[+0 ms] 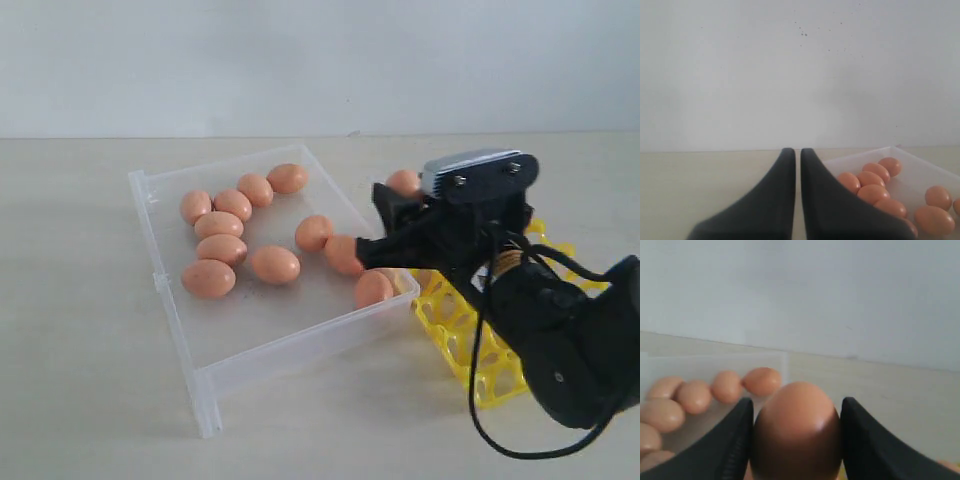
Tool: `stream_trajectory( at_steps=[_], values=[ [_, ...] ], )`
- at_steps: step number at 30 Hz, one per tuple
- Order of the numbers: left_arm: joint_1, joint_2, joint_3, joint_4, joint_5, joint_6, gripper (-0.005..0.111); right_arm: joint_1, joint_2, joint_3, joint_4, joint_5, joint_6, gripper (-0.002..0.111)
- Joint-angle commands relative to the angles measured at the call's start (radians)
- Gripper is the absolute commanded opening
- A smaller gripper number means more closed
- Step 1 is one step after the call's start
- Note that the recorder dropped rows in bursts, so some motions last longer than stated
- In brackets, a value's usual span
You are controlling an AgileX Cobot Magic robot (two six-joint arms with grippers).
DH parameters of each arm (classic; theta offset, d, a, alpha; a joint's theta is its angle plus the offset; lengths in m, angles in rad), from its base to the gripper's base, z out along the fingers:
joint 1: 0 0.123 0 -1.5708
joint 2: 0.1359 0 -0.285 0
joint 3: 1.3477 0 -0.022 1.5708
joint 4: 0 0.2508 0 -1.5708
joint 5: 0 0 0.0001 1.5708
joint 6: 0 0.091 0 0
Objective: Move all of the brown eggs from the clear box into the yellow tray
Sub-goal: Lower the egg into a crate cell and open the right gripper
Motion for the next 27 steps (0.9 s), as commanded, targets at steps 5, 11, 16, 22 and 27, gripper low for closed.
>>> stream_trajectory(
  at_steps=[5, 11, 16, 22, 27],
  values=[
    [-0.003, 0.004, -0.002, -0.005, -0.016, 0.005, 0.004, -0.33, -0.015, 0.045, -0.34, 0.166, 0.337, 0.0],
    [-0.003, 0.004, -0.002, -0.005, -0.016, 0.005, 0.004, -0.498, -0.015, -0.023, -1.032, 0.097, 0.46, 0.0],
    [-0.003, 0.004, -0.002, -0.005, -0.016, 0.005, 0.004, -0.508, 0.002, -0.093, -1.221, 0.165, 0.485, 0.0],
    [-0.003, 0.004, -0.002, -0.005, -0.016, 0.005, 0.004, -0.508, 0.036, -0.099, -1.175, 0.17, 0.395, 0.0],
    [-0.003, 0.004, -0.002, -0.005, -0.016, 0.005, 0.004, -0.508, 0.083, -0.103, -1.092, 0.182, 0.352, 0.0]
  ],
)
